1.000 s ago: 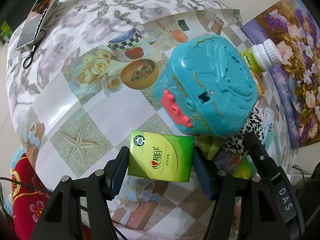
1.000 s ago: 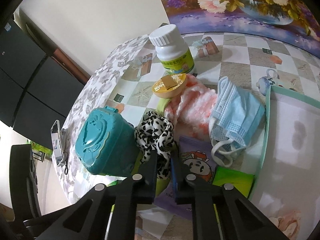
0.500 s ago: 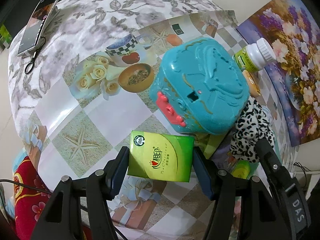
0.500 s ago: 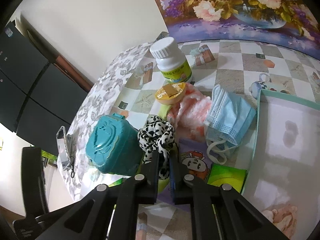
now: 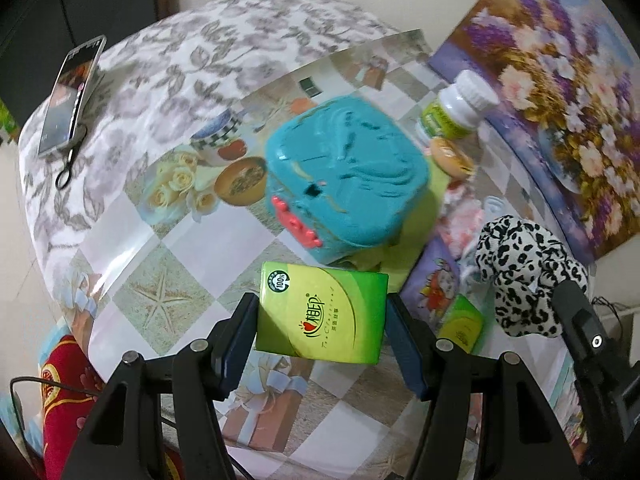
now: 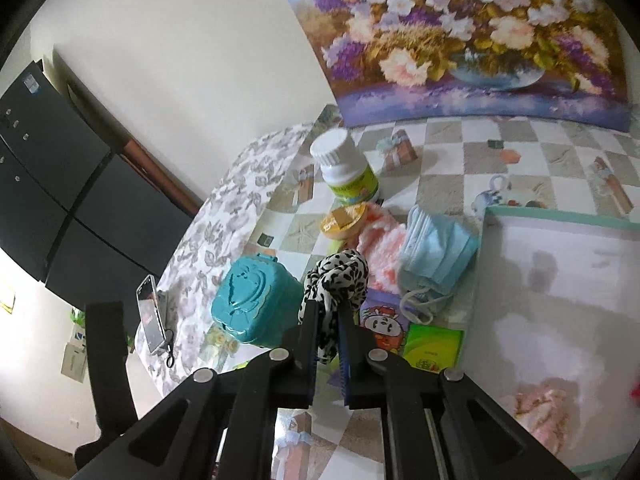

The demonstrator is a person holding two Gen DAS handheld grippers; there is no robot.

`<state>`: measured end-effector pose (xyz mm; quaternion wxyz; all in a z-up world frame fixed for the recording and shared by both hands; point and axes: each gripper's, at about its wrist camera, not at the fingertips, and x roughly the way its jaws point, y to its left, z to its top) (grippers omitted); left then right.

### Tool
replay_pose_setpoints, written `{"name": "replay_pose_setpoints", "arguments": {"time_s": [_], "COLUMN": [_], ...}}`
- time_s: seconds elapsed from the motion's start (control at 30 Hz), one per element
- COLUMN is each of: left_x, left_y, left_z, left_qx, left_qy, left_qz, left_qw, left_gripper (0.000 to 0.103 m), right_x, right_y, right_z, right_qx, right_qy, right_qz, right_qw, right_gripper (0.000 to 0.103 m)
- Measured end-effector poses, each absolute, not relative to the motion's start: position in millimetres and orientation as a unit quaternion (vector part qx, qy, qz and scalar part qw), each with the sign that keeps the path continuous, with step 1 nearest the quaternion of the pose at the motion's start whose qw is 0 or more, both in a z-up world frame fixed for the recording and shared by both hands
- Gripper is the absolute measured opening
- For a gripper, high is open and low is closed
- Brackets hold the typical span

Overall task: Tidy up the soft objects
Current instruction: 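Carry the tissue pack and scrunchie into the white tray and release both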

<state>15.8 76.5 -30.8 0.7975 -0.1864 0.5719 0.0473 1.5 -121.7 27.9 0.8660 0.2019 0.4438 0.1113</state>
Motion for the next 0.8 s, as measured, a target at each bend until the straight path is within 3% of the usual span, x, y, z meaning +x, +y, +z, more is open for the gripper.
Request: {"name": "replay_pose_setpoints", "arguments": {"time_s": [0.43,0.8], "left_x": [6,-7], "left_y": [22,-48], "left_z": [-2,22], "left_qx": [-0.100,-0.019], "left_qy": [0.514,0.459], "left_qz": [-0.019,-0.111], "left_qw": [0.852,0.882], "left_gripper": [0.065,0.065], "right_x": [-30,-48], "right_y": [-168,-240], "right_z": [66,73], "right_qx": [0.241,0.250], "right_qy": [0.386,0.367], "right_qz": [0.071,-0.063], "right_qw": [0.887,0.894], "right_gripper": [0.009,0.009]}}
